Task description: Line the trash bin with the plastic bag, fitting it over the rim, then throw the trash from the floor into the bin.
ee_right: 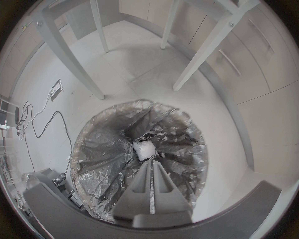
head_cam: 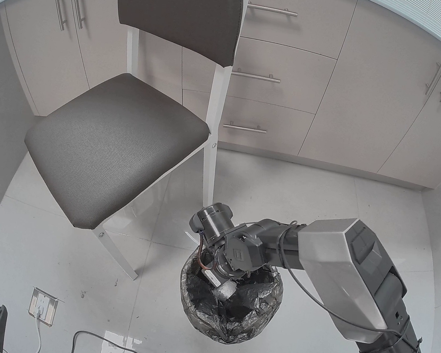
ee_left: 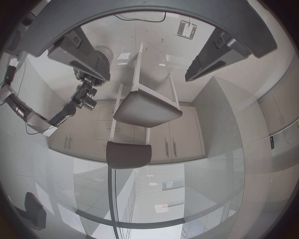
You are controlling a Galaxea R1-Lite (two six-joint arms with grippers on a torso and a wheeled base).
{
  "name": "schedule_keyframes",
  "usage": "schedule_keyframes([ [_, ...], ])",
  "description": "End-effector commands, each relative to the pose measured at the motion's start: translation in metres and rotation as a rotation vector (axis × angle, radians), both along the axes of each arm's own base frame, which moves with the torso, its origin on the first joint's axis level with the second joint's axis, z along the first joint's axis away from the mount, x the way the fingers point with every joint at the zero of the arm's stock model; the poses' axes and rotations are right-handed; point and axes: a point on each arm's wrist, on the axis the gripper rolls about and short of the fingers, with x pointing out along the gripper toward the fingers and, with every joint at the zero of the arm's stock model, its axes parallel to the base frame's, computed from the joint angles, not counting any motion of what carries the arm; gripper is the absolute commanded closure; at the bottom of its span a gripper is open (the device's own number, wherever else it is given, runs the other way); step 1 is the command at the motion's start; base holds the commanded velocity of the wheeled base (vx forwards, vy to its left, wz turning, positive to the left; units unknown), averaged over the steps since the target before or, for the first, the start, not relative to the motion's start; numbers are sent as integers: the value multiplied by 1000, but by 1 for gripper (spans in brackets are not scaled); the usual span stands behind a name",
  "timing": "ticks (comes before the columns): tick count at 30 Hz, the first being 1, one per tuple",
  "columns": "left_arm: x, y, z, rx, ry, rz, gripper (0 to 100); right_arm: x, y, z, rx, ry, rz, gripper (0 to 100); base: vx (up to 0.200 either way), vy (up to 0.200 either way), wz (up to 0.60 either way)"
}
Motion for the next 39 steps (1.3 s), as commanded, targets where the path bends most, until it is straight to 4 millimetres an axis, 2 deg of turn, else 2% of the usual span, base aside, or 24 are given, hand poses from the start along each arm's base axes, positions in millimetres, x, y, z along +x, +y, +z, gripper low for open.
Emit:
schedule_keyframes([
  [1,0,0,-5,1,1,0,0,-2,-3,42,26,-68,-8,100,0,0,0],
  [6,0,0,-5,1,1,0,0,-15,-14,99,14,-135,-19,100,0,0,0],
  [7,0,0,-5,1,1,0,0,-18,-16,108,11,-148,-24,100,0,0,0],
  [8,0,0,-5,1,1,0,0,-18,-16,108,11,-148,-24,100,0,0,0],
  [9,0,0,-5,-1,1,0,0,-25,-20,128,1,-174,-34,100,0,0,0],
  [12,0,0,-5,1,1,0,0,-34,-28,154,-2,-216,-51,100,0,0,0],
  [14,0,0,-5,1,1,0,0,-37,-31,164,-8,-238,-59,100,0,0,0],
  [18,0,0,-5,1,1,0,0,-38,-33,168,-10,-257,-77,100,0,0,0],
  [25,0,0,-5,1,1,0,0,-38,-20,148,-44,-242,-60,100,0,0,0],
  [31,0,0,-5,1,1,0,0,-37,-29,162,-76,-297,-115,100,0,0,0],
  [32,0,0,-5,1,1,0,0,-34,-43,178,-89,-338,-158,100,0,0,0],
  [34,0,0,-5,-1,1,0,0,-30,-54,187,-93,-354,-184,100,0,0,0],
  [35,0,0,-5,1,1,0,0,-26,-75,206,-84,-381,-226,100,0,0,0],
  [39,0,0,-5,1,1,0,0,-17,-148,257,-71,-458,-372,100,0,0,0],
])
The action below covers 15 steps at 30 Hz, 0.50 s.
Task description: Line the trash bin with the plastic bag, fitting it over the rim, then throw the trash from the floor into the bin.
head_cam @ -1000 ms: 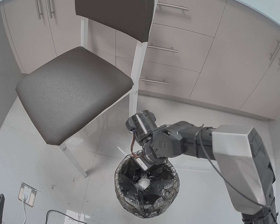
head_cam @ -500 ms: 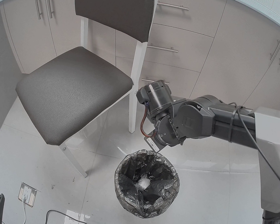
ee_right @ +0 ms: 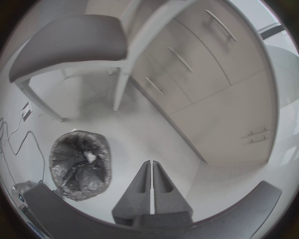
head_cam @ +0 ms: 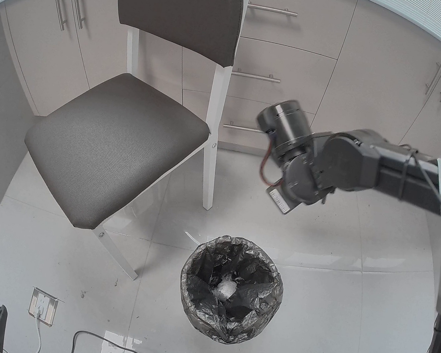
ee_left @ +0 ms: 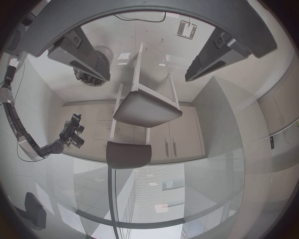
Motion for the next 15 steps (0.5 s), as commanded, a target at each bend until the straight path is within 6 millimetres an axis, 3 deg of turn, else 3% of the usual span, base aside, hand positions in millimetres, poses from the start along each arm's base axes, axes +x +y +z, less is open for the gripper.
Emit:
schedule_keyframes([
  [1,0,0,-5,-1,1,1,0,4,-99,78,56,-143,-185,100,0,0,0],
  [2,0,0,-5,0,1,1,0,4,-114,86,60,-157,-214,100,0,0,0],
  [4,0,0,-5,0,1,1,0,-3,-175,117,79,-229,-348,100,0,0,0],
  [6,0,0,-5,0,1,1,0,-13,-217,136,96,-272,-424,100,0,0,0],
  [7,0,0,-5,0,1,1,0,-25,-252,150,124,-309,-476,100,0,0,0],
  [10,0,0,-5,0,1,1,0,-66,-317,181,189,-408,-552,100,0,0,0],
  [12,0,0,-5,0,1,1,0,-99,-330,202,230,-481,-526,100,0,0,0],
  [13,0,0,-5,0,1,1,0,-99,-330,202,230,-481,-526,100,0,0,0],
  [14,0,0,-5,0,1,1,0,-133,-319,223,257,-552,-450,100,0,0,0],
  [15,0,0,-5,0,1,1,0,-133,-319,223,257,-552,-450,100,0,0,0],
])
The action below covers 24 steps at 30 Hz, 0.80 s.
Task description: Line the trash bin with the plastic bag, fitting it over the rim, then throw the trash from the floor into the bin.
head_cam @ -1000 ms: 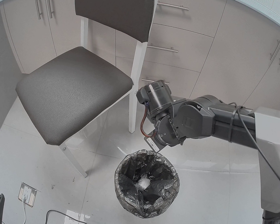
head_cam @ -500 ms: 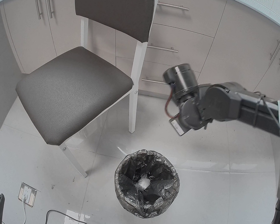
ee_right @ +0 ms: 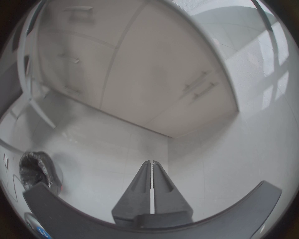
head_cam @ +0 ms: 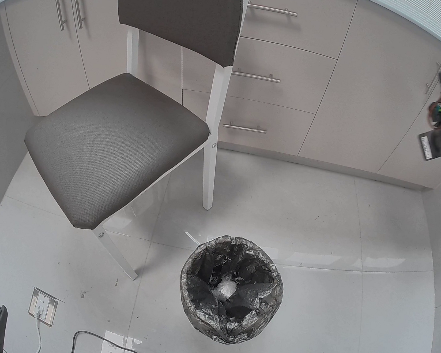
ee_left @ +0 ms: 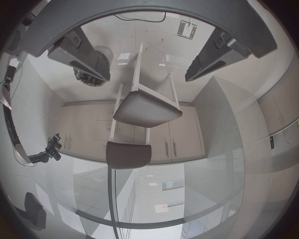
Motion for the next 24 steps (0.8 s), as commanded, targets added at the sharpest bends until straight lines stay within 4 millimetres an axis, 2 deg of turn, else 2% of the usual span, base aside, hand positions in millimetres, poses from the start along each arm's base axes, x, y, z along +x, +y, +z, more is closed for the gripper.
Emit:
schedule_keyframes([
  [1,0,0,-5,0,1,0,0,-167,-54,113,20,-382,-8,100,0,0,0],
  [5,0,0,-5,0,1,0,0,-241,-34,120,52,-358,74,100,0,0,0],
  [6,0,0,-5,0,1,0,0,-244,-33,120,55,-355,77,100,0,0,0],
  [7,0,0,-5,0,1,0,0,-277,-24,116,84,-322,130,100,0,0,0],
  [8,0,0,-5,0,1,0,0,-277,-24,116,84,-322,130,100,0,0,0],
  [9,0,0,-5,0,1,0,0,-299,-18,112,103,-299,162,100,0,0,0],
  [10,0,0,-5,0,1,0,0,-331,-9,105,127,-274,199,100,0,0,0],
  [11,0,0,-5,0,1,0,0,-337,-8,104,130,-271,204,100,0,0,0],
  [12,0,0,-5,0,1,0,0,-366,0,97,139,-266,221,100,0,0,0],
  [13,0,0,-5,0,1,0,0,-381,4,94,142,-270,224,100,0,0,0],
  [14,0,0,-5,0,1,0,0,-381,4,94,142,-270,224,100,0,0,0],
  [15,0,0,-5,0,1,0,0,-415,12,86,152,-318,228,100,0,0,0],
  [17,0,0,-5,0,1,0,0,-446,19,79,162,-394,246,100,0,0,0],
  [18,0,0,-5,0,1,0,0,-453,21,78,163,-415,256,100,0,0,0],
  [19,0,0,-5,0,1,0,0,-480,26,71,171,-488,310,100,0,0,0],
  [20,0,0,-5,0,1,0,0,-498,28,65,173,-529,358,100,0,0,0],
  [22,0,0,-5,0,1,0,0,-526,31,53,166,-592,425,100,0,0,0],
  [23,0,0,-5,0,1,0,0,-530,31,51,164,-602,434,100,0,0,0],
  [24,0,0,-5,-1,1,0,0,-549,30,42,151,-649,464,100,0,0,0],
])
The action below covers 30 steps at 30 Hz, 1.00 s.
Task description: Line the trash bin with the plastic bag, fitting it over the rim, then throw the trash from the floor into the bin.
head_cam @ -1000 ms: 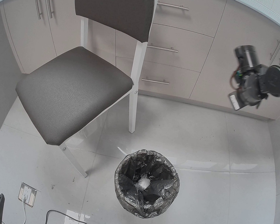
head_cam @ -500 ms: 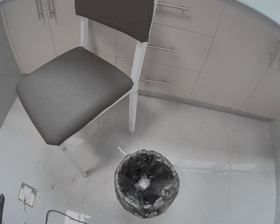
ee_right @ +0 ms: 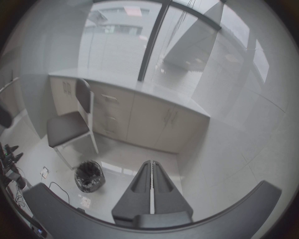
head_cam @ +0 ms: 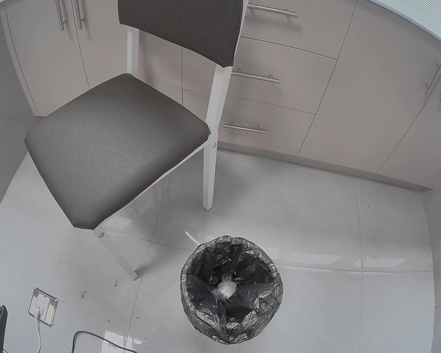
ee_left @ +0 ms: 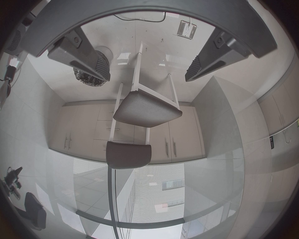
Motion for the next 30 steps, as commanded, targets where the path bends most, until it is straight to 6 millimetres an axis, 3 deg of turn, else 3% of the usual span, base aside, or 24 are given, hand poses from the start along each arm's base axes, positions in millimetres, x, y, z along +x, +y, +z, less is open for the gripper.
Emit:
schedule_keyframes([
  [1,0,0,-5,0,1,0,0,-125,15,-47,-22,-290,150,100,0,0,0],
  [4,0,0,-5,0,1,0,0,-159,7,-67,-26,-382,196,100,0,0,0],
  [6,0,0,-5,0,1,0,0,-167,5,-72,-23,-404,205,100,0,0,0],
  [10,0,0,-5,0,1,0,0,-212,3,-105,-15,-559,227,100,0,0,0],
  [18,0,0,-5,0,1,0,0,-217,3,-149,-12,-574,230,100,0,0,0],
  [19,0,0,-5,0,1,0,0,-217,3,-153,-11,-571,230,0,0,0,0],
  [30,0,0,-5,0,1,0,0,-220,-5,-178,67,-572,273,0,0,0,0],
])
